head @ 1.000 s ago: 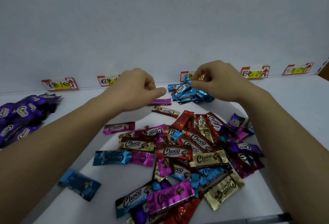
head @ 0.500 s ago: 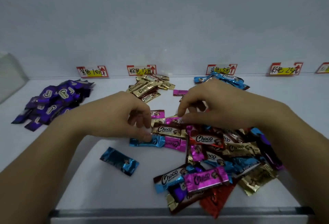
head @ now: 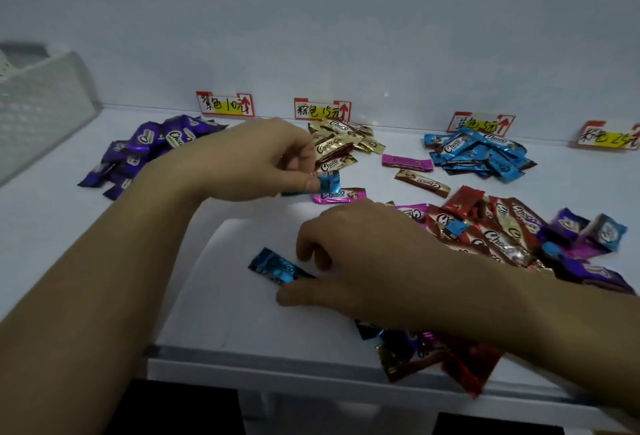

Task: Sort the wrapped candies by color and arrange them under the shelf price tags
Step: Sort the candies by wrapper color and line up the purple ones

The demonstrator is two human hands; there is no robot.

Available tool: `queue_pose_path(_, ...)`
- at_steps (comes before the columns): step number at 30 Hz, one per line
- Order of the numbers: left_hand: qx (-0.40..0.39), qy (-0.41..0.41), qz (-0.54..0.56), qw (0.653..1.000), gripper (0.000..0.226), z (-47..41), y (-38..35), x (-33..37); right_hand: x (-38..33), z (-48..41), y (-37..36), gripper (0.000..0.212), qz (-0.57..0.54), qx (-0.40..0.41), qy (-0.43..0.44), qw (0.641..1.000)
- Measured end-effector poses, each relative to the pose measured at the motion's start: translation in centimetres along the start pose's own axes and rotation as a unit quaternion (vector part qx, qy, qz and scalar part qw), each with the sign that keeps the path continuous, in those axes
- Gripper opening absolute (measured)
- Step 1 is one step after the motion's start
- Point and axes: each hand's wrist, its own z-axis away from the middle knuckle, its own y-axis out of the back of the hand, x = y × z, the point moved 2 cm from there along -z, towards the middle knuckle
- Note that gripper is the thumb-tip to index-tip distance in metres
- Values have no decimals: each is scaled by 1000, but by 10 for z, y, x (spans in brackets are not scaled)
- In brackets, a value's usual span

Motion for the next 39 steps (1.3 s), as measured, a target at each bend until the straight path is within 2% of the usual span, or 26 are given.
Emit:
queue_pose_path(2, 46, 10, 23, 999, 8, -1, 3, -2, -4, -4, -1, 43, 27, -6, -8, 1000)
queue_pose_path(6, 83, 43, 43, 995, 7, -3, 6, -5, 7, 0, 4, 23, -29, -20, -47, 998)
queue_pose_path(10, 128, 81, 57, 987, 7, -7, 4, -8, 36, 16, 24, 13, -107, 61, -99, 987)
queue_pose_path(15, 112, 89, 120, 982, 11, -10, -3, -2, 107, 42, 50, 9, -201, 123, -183, 954)
queue_pose_path(18, 81, 87, 160, 980, 12, -19, -8, 10, 156, 53, 61, 7, -206, 161, -233, 937)
queue_pose_path(20, 76, 77, 139, 984, 11, -32, -5, 17, 187, 56, 66, 2, -191, 188, -274, 924)
queue_pose_path(23, 80, 59, 121, 988, 8, -62, -3, 31, 226, 65, 64, 7, -200, 255, -321, 890)
queue_pose_path(25, 73, 48, 129, 988, 7, -85, -11, 43, 240, 69, 58, 10, -216, 305, -331, 866)
queue_pose_path(28, 88, 35, 130, 987, 6, -120, -32, 62, 251, 69, 50, 13, -196, 349, -342, 850)
queue_pose_path(31, 111, 26, 118, 987, 9, -150, -49, 76, 254, 67, 44, 16, -175, 363, -348, 846)
queue_pose_path(36, 130, 10, -41, 991, 27, -167, -59, 83, 253, 69, 39, 20, -152, 375, -335, 851)
queue_pose_path(39, 156, 3, -79, 985, 35, -154, -50, 80, 244, 71, 41, 19, -132, 377, -289, 870)
